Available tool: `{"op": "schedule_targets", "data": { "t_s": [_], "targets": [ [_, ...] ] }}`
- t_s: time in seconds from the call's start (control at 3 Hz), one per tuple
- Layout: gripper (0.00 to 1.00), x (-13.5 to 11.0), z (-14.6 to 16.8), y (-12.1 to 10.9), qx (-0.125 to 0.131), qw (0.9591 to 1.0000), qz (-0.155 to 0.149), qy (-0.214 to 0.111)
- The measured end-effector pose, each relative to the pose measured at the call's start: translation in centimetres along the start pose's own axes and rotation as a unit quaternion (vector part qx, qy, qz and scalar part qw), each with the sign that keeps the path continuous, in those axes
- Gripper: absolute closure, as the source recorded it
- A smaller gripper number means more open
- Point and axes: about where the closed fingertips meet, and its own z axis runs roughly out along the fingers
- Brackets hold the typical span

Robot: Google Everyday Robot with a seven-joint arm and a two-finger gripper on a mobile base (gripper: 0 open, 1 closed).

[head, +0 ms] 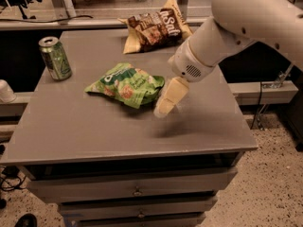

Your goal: Move green rice chip bag near green can

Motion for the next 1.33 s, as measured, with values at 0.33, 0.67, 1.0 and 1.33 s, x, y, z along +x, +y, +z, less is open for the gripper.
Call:
{"op": "schedule_targets", "data": {
  "t_s": [0.33, 0.67, 1.0, 1.33],
  "targets": [
    [0.0, 0.5, 1.6, -0.6, 0.003, 0.9999, -0.015, 0.007],
    [0.0, 0.3, 3.0, -1.6, 0.006, 0.9996, -0.026, 0.012],
    [0.0, -1.5, 4.9, -2.2, 0.001, 0.9995, -0.03, 0.005],
    [0.0, -3.3, 7.1, -2.2, -0.008, 0.9995, -0.031, -0.004]
  ]
}}
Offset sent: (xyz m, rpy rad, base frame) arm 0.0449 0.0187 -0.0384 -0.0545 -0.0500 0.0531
